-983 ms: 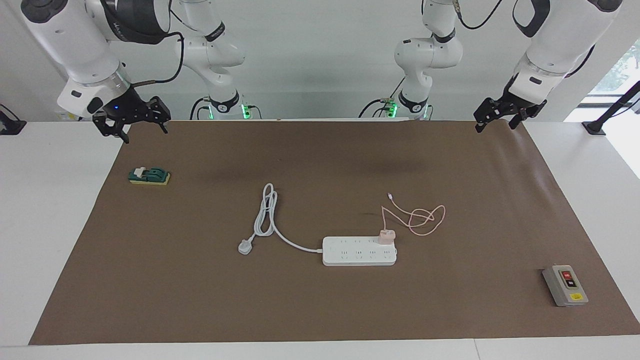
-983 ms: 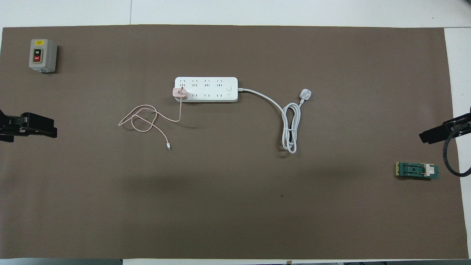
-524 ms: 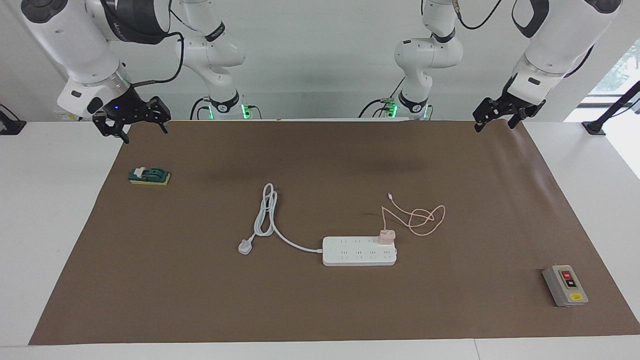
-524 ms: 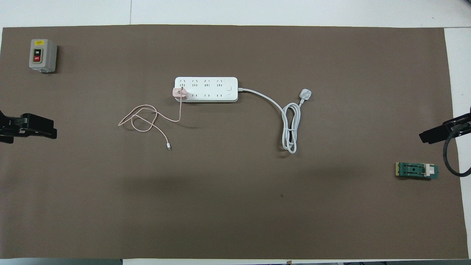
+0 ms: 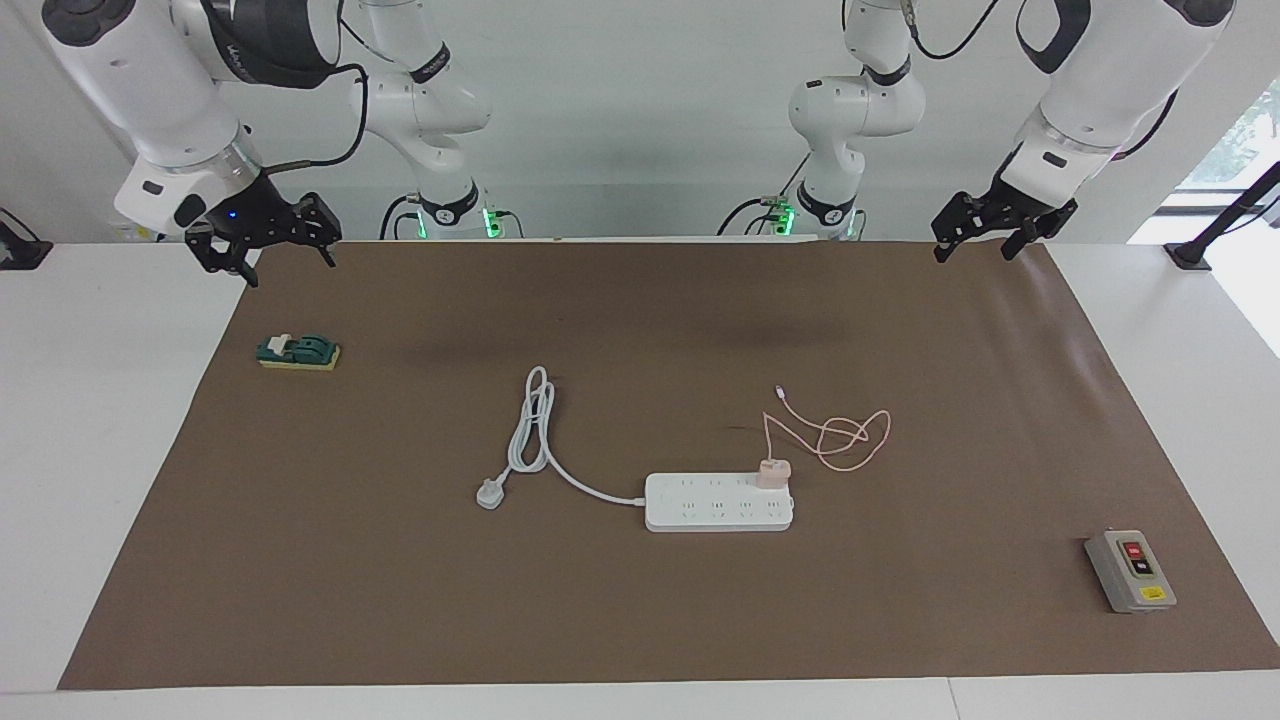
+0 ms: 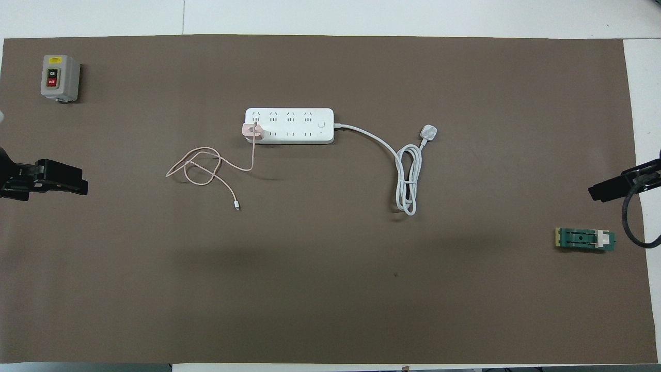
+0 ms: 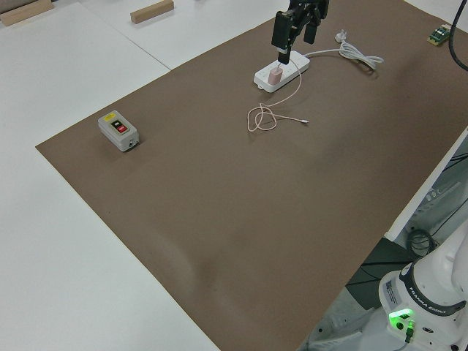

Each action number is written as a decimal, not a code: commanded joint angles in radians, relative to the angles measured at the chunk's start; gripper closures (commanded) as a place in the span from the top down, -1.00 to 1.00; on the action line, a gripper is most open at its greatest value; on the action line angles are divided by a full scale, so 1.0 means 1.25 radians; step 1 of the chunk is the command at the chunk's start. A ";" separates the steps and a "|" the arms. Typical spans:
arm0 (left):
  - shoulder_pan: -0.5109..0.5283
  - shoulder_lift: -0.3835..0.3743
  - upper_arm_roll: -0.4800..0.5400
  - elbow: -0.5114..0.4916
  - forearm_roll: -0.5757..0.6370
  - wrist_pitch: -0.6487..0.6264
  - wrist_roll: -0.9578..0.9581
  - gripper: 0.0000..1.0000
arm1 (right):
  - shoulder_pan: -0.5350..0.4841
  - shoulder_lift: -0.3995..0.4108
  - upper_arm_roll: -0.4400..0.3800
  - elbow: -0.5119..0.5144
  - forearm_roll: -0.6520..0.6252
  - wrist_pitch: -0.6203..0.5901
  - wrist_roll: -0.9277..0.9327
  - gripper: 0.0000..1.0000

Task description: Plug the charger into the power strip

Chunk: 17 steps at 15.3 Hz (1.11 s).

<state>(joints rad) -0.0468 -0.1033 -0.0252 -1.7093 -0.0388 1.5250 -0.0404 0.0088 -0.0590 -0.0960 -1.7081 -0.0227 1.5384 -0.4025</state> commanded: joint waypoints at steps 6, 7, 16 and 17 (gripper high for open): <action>0.004 -0.016 0.001 -0.018 -0.008 -0.003 0.057 1.00 | -0.001 -0.008 0.003 -0.006 -0.013 -0.008 -0.007 1.00; 0.006 -0.017 0.001 -0.018 -0.008 -0.005 0.057 1.00 | -0.001 -0.008 0.003 -0.006 -0.013 -0.008 -0.007 1.00; 0.008 -0.016 0.001 -0.016 -0.008 -0.003 0.057 1.00 | 0.000 -0.008 0.003 -0.006 -0.013 -0.008 -0.007 1.00; 0.008 -0.016 0.002 -0.016 -0.008 0.000 0.057 1.00 | -0.001 -0.008 0.003 -0.006 -0.013 -0.008 -0.007 1.00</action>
<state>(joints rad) -0.0456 -0.1033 -0.0214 -1.7096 -0.0389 1.5228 0.0122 0.0089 -0.0590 -0.0960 -1.7081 -0.0227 1.5384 -0.4025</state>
